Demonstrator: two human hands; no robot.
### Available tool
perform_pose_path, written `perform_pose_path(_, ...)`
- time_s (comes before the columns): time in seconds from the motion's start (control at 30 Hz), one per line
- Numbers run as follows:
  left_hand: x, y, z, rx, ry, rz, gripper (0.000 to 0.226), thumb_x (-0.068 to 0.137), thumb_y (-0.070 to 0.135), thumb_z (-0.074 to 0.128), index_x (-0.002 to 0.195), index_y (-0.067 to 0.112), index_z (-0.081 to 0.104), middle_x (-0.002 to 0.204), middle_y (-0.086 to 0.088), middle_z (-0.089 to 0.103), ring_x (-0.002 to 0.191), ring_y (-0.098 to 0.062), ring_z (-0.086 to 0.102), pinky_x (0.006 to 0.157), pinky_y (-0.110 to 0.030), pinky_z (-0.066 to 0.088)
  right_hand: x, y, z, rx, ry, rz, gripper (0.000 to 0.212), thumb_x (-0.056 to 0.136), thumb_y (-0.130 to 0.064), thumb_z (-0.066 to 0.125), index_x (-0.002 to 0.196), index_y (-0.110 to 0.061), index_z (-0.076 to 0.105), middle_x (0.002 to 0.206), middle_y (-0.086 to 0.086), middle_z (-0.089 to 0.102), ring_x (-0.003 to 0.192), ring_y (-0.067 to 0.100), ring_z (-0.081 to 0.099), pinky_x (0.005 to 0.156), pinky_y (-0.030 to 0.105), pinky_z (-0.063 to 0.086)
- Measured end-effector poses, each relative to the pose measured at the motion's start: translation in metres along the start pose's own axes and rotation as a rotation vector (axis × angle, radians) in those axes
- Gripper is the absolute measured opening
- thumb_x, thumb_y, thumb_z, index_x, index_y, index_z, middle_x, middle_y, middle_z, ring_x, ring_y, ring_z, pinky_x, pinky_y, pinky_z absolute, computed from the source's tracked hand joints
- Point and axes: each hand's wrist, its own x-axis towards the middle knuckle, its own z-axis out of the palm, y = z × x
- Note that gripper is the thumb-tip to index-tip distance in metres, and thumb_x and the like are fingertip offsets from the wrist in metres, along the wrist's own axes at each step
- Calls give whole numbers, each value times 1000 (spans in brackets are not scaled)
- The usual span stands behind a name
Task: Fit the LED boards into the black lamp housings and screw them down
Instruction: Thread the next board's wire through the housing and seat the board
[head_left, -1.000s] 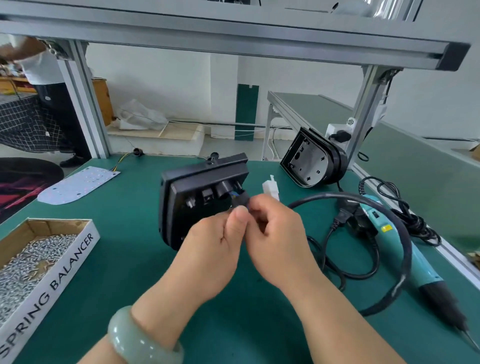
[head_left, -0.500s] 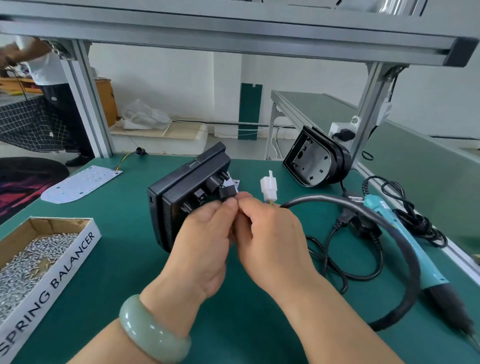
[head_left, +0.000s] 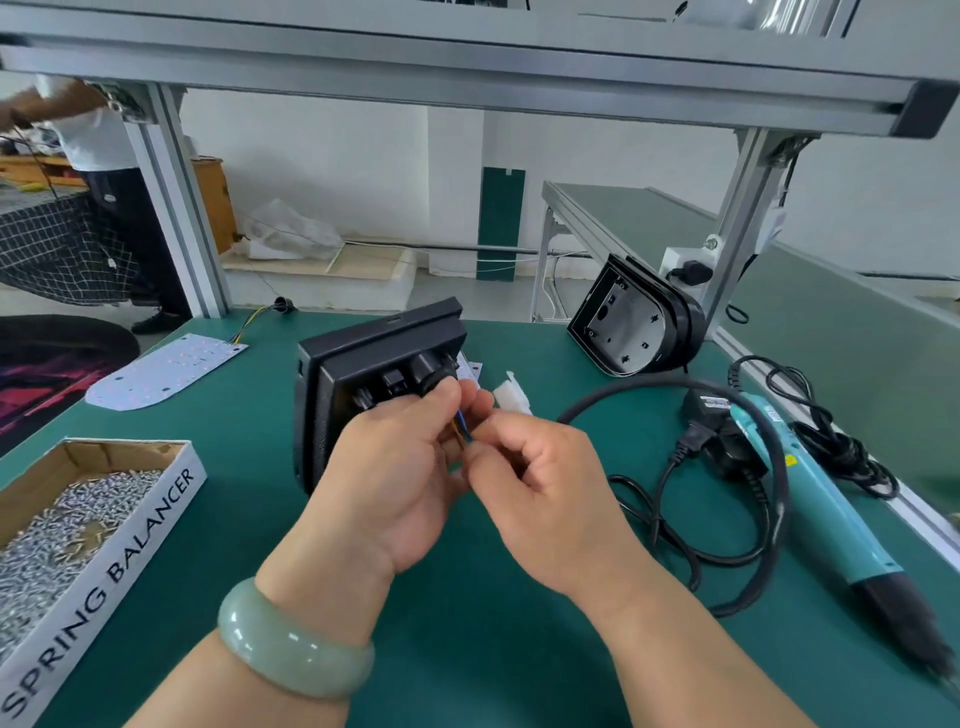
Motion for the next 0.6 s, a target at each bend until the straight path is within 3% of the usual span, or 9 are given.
perform_pose_path(0.07,-1,-1,-4,108,-24,2,26,92,15,52,79,5,71,83,-10,71,76,-22,67,83,-44,53,1,4,3,-17,13,109,22,91,-29,60,74,-17,67,61,-17,61,59,3,57,55,23,37)
perform_pose_path(0.1,-2,-1,-6,150,-47,-5,22,93,16,51,88,4,69,88,-11,71,82,-23,67,86,-44,52,2,7,4,-46,15,140,15,93,-27,59,85,-21,70,70,-19,66,62,1,58,58,25,40)
perform_pose_path(0.17,-4,1,-10,257,-112,-34,24,93,19,51,100,3,67,97,-11,71,93,-23,66,90,-41,52,4,12,4,-116,32,170,17,96,-22,52,99,-28,68,64,-17,63,53,3,50,58,26,39)
perform_pose_path(0.27,-11,8,-17,589,-155,-36,24,93,26,54,98,10,71,105,-6,72,99,-18,69,82,-28,55,7,17,-3,-131,116,218,21,96,-19,48,88,-29,63,64,-12,66,51,4,47,57,24,38)
perform_pose_path(0.33,-19,16,-21,827,-138,95,20,89,34,62,88,18,75,91,2,76,84,-8,71,73,-20,55,9,17,-6,-70,159,268,24,97,-16,46,84,-31,59,79,-23,70,45,5,44,49,17,37)
perform_pose_path(0.43,-26,28,-25,960,101,595,22,71,50,69,74,29,72,63,11,69,52,2,58,51,-6,42,10,17,-9,73,194,379,25,98,-11,40,89,-27,56,87,-26,71,33,7,30,36,16,29)
perform_pose_path(0.5,-24,33,-27,1071,208,790,39,59,60,66,91,38,64,85,18,66,71,5,57,62,-3,40,10,16,-9,113,191,391,26,97,-7,38,93,-26,55,92,-26,71,31,6,29,35,15,27)
perform_pose_path(0.57,-20,29,-27,1206,130,704,79,52,62,68,125,40,48,114,24,57,100,8,53,82,-7,39,9,14,-8,107,166,360,24,94,-5,38,97,-24,52,96,-29,69,30,6,31,35,13,27)
perform_pose_path(0.6,-17,24,-26,1235,73,637,87,52,58,73,132,41,43,117,26,56,104,9,53,84,-6,37,8,13,-8,107,154,345,24,93,-4,40,98,-25,49,96,-30,68,30,5,33,36,13,28)
